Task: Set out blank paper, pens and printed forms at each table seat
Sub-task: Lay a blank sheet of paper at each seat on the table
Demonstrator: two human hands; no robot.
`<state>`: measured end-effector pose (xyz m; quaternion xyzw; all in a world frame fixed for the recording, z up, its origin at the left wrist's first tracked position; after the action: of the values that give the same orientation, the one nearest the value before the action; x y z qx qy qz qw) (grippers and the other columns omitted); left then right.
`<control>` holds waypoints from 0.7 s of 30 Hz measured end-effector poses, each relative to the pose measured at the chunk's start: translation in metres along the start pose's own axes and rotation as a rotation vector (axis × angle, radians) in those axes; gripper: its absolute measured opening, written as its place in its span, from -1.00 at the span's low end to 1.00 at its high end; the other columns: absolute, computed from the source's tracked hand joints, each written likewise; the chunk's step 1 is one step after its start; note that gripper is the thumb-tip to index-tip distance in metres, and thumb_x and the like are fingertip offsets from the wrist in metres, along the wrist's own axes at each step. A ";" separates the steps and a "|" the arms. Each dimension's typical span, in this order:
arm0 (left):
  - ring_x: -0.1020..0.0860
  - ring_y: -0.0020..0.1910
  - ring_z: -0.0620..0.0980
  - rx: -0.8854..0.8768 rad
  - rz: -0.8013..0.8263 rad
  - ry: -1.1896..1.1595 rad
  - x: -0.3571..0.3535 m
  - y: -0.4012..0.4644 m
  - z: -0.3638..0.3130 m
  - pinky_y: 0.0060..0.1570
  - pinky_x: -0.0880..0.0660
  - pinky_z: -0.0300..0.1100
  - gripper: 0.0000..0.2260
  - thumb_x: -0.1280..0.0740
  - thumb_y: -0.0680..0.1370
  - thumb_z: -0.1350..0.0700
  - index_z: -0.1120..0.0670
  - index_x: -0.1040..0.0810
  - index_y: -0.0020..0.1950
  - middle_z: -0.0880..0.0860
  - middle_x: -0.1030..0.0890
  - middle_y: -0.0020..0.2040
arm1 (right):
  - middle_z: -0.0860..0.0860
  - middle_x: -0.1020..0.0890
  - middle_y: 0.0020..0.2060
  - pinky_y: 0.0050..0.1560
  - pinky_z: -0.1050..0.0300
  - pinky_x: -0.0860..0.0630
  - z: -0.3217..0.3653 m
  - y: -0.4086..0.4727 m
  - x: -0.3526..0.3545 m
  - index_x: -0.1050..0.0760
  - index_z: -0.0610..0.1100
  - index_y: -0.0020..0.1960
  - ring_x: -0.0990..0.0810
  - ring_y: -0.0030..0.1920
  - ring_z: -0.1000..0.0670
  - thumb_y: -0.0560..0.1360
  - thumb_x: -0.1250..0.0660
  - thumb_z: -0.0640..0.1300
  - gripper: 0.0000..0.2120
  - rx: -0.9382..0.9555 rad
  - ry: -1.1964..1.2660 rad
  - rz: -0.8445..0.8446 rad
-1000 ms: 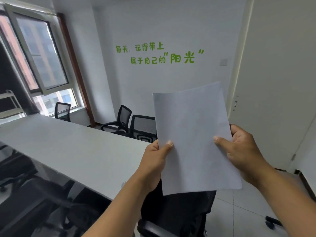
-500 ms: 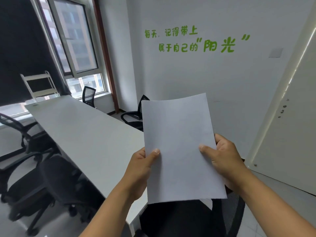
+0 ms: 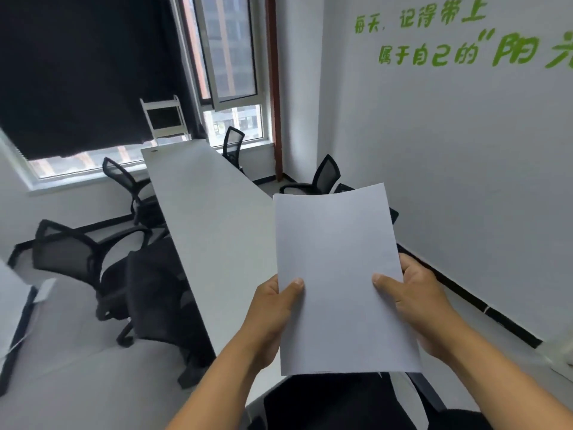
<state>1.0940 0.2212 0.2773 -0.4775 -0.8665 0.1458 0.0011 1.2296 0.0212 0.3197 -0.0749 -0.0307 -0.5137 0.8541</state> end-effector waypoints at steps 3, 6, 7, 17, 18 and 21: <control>-0.78 0.14 0.13 0.033 -0.134 -0.025 0.003 0.012 0.030 0.29 -0.67 0.18 -0.79 -0.30 0.77 0.07 0.03 -0.69 0.32 0.03 -0.80 0.16 | 0.04 -0.80 0.02 0.09 -0.28 -0.73 -0.023 0.032 -0.009 -0.63 0.03 0.24 -0.81 -0.03 -0.13 0.67 -0.33 -0.25 -0.75 -0.012 -0.069 0.122; -0.78 0.15 0.13 0.065 -0.264 -0.068 0.001 0.016 0.061 0.29 -0.67 0.20 -0.78 -0.29 0.78 0.06 0.01 -0.67 0.36 0.04 -0.80 0.18 | 0.07 -0.81 0.01 0.11 -0.27 -0.73 -0.049 0.063 -0.016 -0.65 0.04 0.18 -0.81 -0.03 -0.10 0.69 -0.32 -0.24 -0.77 -0.025 -0.109 0.242; -0.78 0.15 0.12 0.070 -0.302 -0.075 0.000 0.017 0.070 0.28 -0.67 0.19 -0.78 -0.29 0.78 0.06 0.00 -0.66 0.38 0.03 -0.80 0.18 | 0.07 -0.81 0.01 0.10 -0.27 -0.73 -0.058 0.071 -0.018 -0.66 0.04 0.18 -0.81 -0.04 -0.10 0.69 -0.33 -0.24 -0.78 -0.034 -0.121 0.279; -0.76 0.20 0.05 0.121 -0.564 -0.156 0.002 0.031 0.160 0.32 -0.65 0.12 -0.78 -0.35 0.75 0.14 0.00 -0.65 0.39 -0.02 -0.79 0.22 | 0.16 -0.78 -0.08 -0.15 0.01 -0.72 -0.150 0.129 -0.047 -0.72 0.11 0.10 -0.78 -0.14 0.01 0.65 -0.37 -0.22 -0.74 -0.042 -0.214 0.443; -0.77 0.20 0.06 0.138 -0.568 -0.170 0.003 0.036 0.171 0.32 -0.65 0.13 -0.78 -0.35 0.76 0.13 0.00 -0.65 0.39 -0.01 -0.79 0.22 | 0.11 -0.79 -0.07 -0.11 -0.04 -0.73 -0.162 0.135 -0.051 -0.74 0.14 0.08 -0.79 -0.13 -0.03 0.65 -0.35 -0.21 -0.72 -0.051 -0.242 0.455; -0.77 0.19 0.02 0.192 -0.556 -0.188 0.002 0.048 0.195 0.27 -0.68 0.06 -0.80 -0.33 0.77 0.08 -0.03 -0.65 0.38 -0.03 -0.79 0.22 | 0.13 -0.79 -0.09 -0.06 -0.06 -0.73 -0.193 0.148 -0.059 -0.76 0.15 0.05 -0.78 -0.15 0.03 0.65 -0.36 -0.21 -0.70 -0.059 -0.294 0.465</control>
<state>1.1045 0.1978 0.0777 -0.2045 -0.9424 0.2647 0.0061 1.3277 0.1104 0.1075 -0.1787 -0.1213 -0.2883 0.9329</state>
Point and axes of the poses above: each hand's wrist, its own y-axis towards the middle knuckle, its own x-axis out of the back of the hand, z = x × y, the point moved 5 cm from there along y, towards the middle knuckle
